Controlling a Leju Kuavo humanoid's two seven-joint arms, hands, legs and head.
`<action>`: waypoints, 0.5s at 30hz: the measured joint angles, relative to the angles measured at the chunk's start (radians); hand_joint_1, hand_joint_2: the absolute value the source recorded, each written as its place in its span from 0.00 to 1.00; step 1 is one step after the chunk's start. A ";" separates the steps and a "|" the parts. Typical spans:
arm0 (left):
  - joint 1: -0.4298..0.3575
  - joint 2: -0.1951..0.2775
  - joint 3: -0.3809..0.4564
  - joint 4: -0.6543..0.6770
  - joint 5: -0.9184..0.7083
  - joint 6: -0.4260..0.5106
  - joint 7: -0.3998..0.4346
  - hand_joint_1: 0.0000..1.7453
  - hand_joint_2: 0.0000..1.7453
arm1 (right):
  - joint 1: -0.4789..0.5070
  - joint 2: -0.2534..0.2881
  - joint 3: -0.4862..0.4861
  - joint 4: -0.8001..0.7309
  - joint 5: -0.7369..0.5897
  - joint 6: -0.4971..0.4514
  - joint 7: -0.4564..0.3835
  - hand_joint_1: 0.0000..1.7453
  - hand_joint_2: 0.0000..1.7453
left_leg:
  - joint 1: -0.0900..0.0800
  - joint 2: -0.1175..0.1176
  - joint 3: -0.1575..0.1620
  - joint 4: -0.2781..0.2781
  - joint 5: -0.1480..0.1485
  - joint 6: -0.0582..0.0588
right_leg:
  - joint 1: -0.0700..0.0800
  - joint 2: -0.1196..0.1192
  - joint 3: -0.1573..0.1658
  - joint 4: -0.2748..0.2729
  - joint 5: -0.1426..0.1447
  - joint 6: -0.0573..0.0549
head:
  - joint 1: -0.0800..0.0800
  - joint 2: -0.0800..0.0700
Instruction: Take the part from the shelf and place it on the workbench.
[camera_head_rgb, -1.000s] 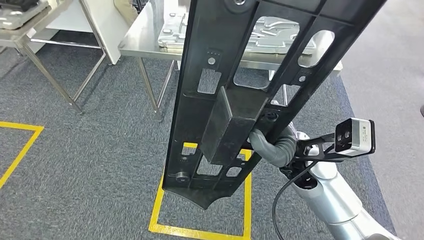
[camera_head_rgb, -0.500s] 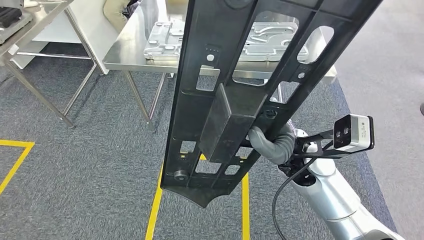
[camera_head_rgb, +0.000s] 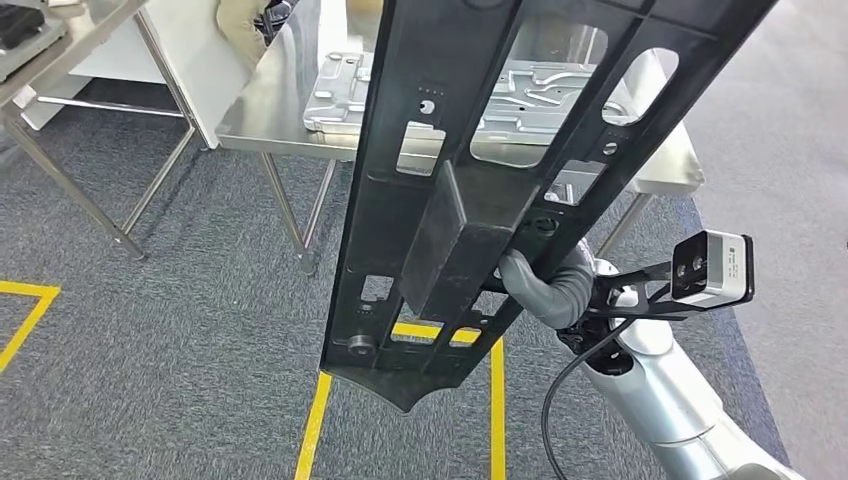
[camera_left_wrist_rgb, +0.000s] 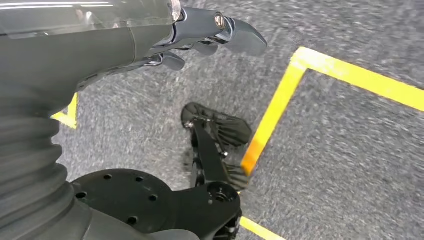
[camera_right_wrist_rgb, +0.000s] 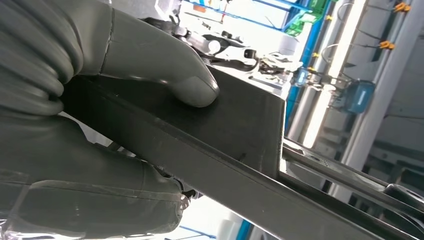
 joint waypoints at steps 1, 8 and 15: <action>-0.001 -0.001 0.000 0.000 -0.001 0.000 0.000 0.00 1.00 | 0.001 0.000 0.000 0.000 0.001 -0.001 -0.002 1.00 1.00 | -0.002 -0.001 0.011 -0.001 -0.009 -0.003 | 0.004 0.000 0.014 -0.055 0.033 -0.007 | -0.001 0.000; -0.006 0.000 0.000 0.001 -0.008 -0.003 -0.004 0.00 1.00 | 0.011 0.003 -0.003 -0.023 0.019 0.001 -0.035 1.00 1.00 | -0.001 0.001 -0.030 0.125 -0.025 -0.039 | -0.002 0.004 0.081 -0.133 0.055 -0.034 | -0.007 0.000; 0.001 0.005 -0.001 0.001 -0.015 -0.010 -0.010 0.00 1.00 | 0.040 -0.002 -0.011 -0.023 0.018 0.030 -0.075 1.00 1.00 | 0.020 -0.001 -0.150 0.136 -0.008 -0.064 | -0.011 0.038 0.147 -0.134 -0.002 -0.023 | -0.009 0.000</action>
